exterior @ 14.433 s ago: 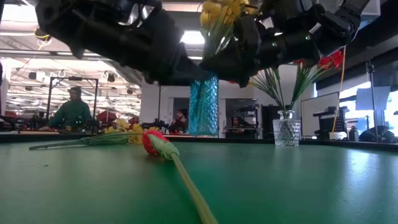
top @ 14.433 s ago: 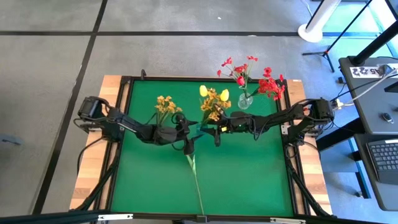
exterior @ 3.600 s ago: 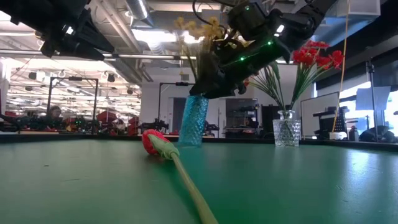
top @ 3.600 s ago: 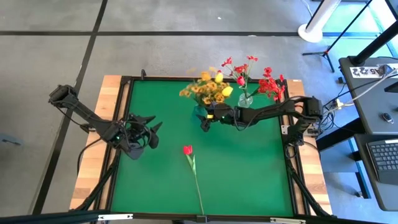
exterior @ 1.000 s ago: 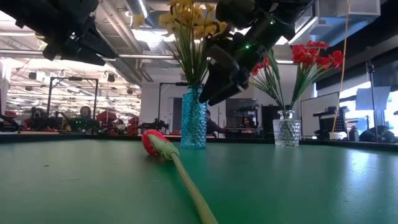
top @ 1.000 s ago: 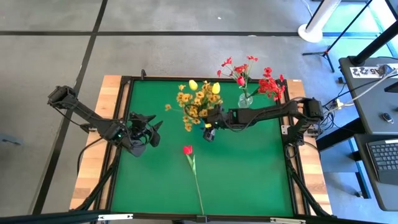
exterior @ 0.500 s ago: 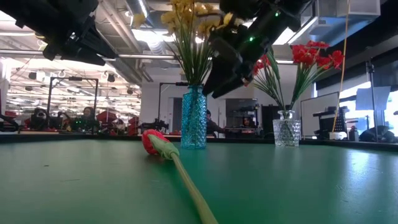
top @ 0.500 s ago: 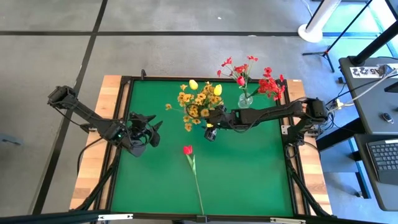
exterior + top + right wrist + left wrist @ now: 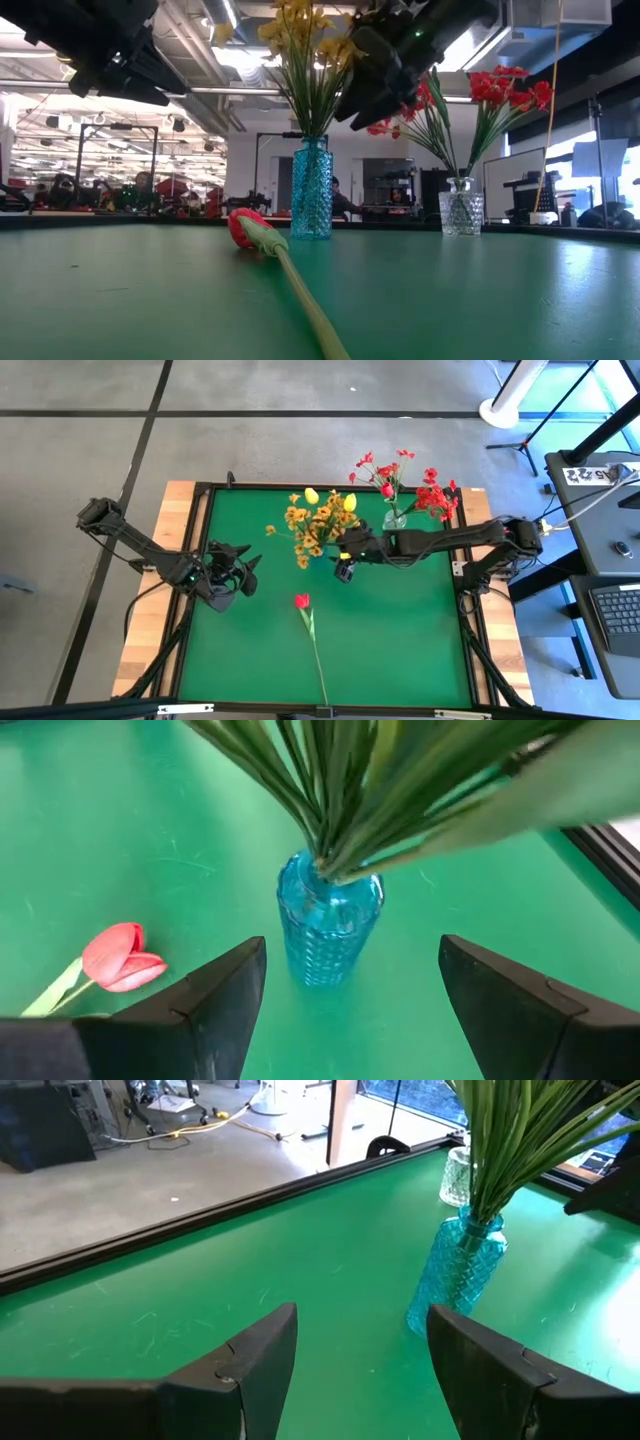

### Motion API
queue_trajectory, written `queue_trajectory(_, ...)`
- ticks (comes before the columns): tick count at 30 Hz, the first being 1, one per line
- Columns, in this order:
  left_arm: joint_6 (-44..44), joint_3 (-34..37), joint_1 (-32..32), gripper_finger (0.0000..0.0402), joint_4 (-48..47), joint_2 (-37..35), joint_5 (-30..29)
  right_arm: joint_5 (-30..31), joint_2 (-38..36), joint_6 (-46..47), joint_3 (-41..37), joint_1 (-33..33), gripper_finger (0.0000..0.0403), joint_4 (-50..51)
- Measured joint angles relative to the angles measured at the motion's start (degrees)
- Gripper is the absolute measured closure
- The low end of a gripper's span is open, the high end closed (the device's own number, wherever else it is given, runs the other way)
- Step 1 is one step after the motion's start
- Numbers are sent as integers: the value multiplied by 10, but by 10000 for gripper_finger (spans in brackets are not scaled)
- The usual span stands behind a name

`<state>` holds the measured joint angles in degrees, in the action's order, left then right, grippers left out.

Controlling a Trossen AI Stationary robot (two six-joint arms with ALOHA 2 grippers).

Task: Sort flowers into vase by color
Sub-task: Put the red flower into the transparent vase

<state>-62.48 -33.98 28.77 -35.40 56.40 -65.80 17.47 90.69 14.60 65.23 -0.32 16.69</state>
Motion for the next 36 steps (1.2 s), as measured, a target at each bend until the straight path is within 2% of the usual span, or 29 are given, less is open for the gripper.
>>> queue_trajectory(9,0,0,0,183,-1,0,0,14,-37,21,-1,19,107,59)
queue_trajectory(16,0,0,0,183,-1,0,0,35,-90,33,-1,71,107,61)
queue_trajectory(20,-3,0,0,183,-1,0,1,29,-101,78,-1,119,107,43)
queue_trajectory(28,-14,0,-14,183,6,0,6,29,-32,108,-1,242,107,-42)
queue_trajectory(33,-20,0,-27,183,22,0,21,48,38,186,-1,273,107,-101)
queue_trajectory(36,-20,0,-30,183,36,1,31,38,85,218,-1,275,107,-160)
